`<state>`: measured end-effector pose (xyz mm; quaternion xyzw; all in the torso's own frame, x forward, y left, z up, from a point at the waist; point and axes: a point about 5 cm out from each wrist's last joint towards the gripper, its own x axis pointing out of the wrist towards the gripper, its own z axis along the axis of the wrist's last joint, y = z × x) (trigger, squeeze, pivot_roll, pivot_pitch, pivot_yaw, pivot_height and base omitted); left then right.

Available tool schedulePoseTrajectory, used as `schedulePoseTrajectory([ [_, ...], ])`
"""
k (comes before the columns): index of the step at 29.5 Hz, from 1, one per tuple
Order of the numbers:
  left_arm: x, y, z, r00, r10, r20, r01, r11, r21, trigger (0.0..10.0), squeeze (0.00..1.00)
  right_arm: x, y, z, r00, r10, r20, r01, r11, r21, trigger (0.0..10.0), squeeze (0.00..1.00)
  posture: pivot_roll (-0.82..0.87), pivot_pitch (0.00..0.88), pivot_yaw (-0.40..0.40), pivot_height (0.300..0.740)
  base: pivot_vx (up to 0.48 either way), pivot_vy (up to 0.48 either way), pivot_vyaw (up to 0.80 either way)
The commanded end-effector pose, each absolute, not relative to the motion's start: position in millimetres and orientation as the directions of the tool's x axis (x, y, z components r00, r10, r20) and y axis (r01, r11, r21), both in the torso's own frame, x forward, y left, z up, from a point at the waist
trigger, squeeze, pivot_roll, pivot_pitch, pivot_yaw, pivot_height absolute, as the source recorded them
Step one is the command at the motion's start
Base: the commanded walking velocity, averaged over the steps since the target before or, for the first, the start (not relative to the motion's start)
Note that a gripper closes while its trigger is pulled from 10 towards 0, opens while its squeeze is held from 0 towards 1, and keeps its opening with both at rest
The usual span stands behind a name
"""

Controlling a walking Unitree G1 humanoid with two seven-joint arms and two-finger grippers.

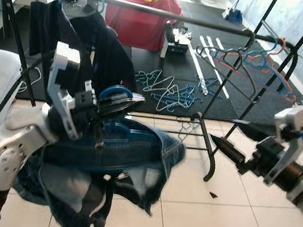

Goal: Hang hanger

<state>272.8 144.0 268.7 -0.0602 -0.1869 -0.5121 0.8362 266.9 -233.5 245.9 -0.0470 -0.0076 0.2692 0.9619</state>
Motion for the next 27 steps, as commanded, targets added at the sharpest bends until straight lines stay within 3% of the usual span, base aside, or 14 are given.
schedulePoseTrajectory([
  [1,273,141,277,0.396,-0.819,0.415,0.869,0.481,0.121,0.7,0.00,268,-240,247,0.880,0.474,0.002,-0.472,0.877,-0.093,10.0,1.00,-0.07,0.106,-0.063,0.740,0.000,0.000,0.00],
  [2,278,140,282,0.445,-0.777,0.446,0.837,0.538,0.102,2.9,0.00,270,-244,242,0.915,0.403,0.023,-0.402,0.914,-0.046,10.0,0.82,-0.08,0.108,-0.065,0.740,0.000,0.000,0.00],
  [3,281,137,285,0.478,-0.741,0.472,0.815,0.574,0.077,5.6,0.00,270,-242,235,0.928,0.370,0.029,-0.371,0.929,0.012,10.0,0.22,-0.08,0.110,-0.063,0.740,0.000,0.000,0.00],
  [5,281,137,285,0.478,-0.741,0.472,0.815,0.574,0.077,5.6,0.00,270,-242,235,0.928,0.370,0.029,-0.371,0.929,0.012,10.0,0.22,-0.08,0.110,-0.063,0.740,0.000,0.000,0.00],
  [6,282,133,287,0.500,-0.717,0.486,0.800,0.597,0.057,10.0,0.00,269,-234,227,0.920,0.392,0.021,-0.393,0.917,0.071,10.0,0.00,-0.08,0.109,-0.064,0.740,0.000,0.000,0.00],
  [18,278,113,294,0.498,-0.679,0.539,0.804,0.594,0.005,10.0,0.00,267,-204,208,0.861,0.508,0.014,-0.502,0.846,0.179,10.0,0.00,-0.06,0.102,-0.066,0.740,0.000,0.000,0.00],
  [27,276,100,305,0.470,-0.658,0.588,0.816,0.577,-0.006,10.0,0.00,258,-183,200,0.795,0.605,-0.043,-0.591,0.788,0.172,10.0,0.00,-0.07,0.094,-0.064,0.740,0.000,0.000,0.00],
])
